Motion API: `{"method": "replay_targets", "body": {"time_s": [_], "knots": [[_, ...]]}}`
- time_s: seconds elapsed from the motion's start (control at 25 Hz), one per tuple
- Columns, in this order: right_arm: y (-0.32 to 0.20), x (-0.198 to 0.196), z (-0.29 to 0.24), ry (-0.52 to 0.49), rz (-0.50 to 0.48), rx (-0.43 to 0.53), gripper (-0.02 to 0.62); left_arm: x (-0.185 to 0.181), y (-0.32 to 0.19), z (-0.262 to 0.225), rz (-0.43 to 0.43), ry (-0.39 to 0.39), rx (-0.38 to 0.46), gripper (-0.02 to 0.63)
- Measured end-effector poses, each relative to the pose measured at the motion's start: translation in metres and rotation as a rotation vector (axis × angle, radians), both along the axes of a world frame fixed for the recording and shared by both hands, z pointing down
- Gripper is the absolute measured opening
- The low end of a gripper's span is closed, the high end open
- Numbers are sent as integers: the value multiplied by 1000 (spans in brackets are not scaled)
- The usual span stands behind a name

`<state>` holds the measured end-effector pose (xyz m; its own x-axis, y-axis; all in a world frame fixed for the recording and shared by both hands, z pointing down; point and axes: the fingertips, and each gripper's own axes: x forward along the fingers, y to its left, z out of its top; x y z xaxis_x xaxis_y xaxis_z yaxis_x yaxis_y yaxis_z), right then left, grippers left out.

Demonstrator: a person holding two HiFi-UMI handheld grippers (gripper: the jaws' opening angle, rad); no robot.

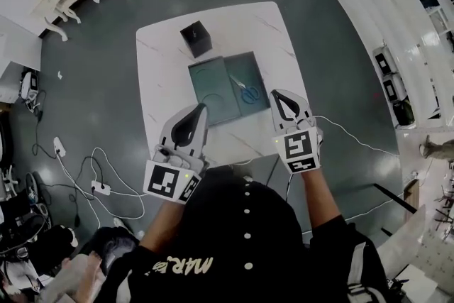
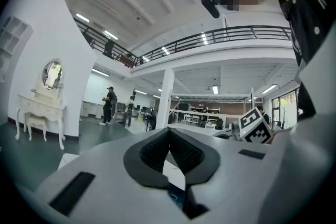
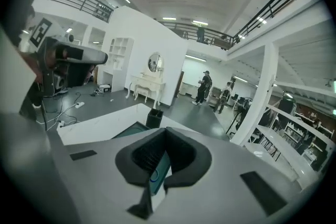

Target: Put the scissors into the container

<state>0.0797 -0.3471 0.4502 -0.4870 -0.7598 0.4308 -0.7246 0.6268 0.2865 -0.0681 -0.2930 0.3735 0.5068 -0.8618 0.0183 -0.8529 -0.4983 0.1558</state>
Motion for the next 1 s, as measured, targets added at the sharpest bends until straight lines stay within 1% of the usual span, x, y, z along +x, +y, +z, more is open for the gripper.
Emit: {"method": "replay_targets", "body": {"time_s": [0.24, 0.44, 0.56, 0.68, 0.84, 0.92, 1.0], "knots": [[23, 13, -42, -64, 28, 72, 14, 16, 21, -18, 25, 4, 46, 26], [37, 27, -62, -101, 49, 111, 14, 31, 30, -32, 50, 8, 84, 26], [44, 39, -71, -149, 80, 136, 14, 33, 33, -37, 53, 7, 105, 26], [51, 55, -79, -201, 123, 157, 14, 33, 37, -38, 51, -2, 106, 26], [61, 80, -91, -276, 184, 209, 14, 33, 42, -40, 43, -14, 111, 26], [67, 92, -97, -321, 199, 247, 14, 32, 44, -40, 34, -16, 111, 26], [74, 103, -97, -348, 213, 265, 14, 30, 47, -39, 26, -17, 105, 26]]}}
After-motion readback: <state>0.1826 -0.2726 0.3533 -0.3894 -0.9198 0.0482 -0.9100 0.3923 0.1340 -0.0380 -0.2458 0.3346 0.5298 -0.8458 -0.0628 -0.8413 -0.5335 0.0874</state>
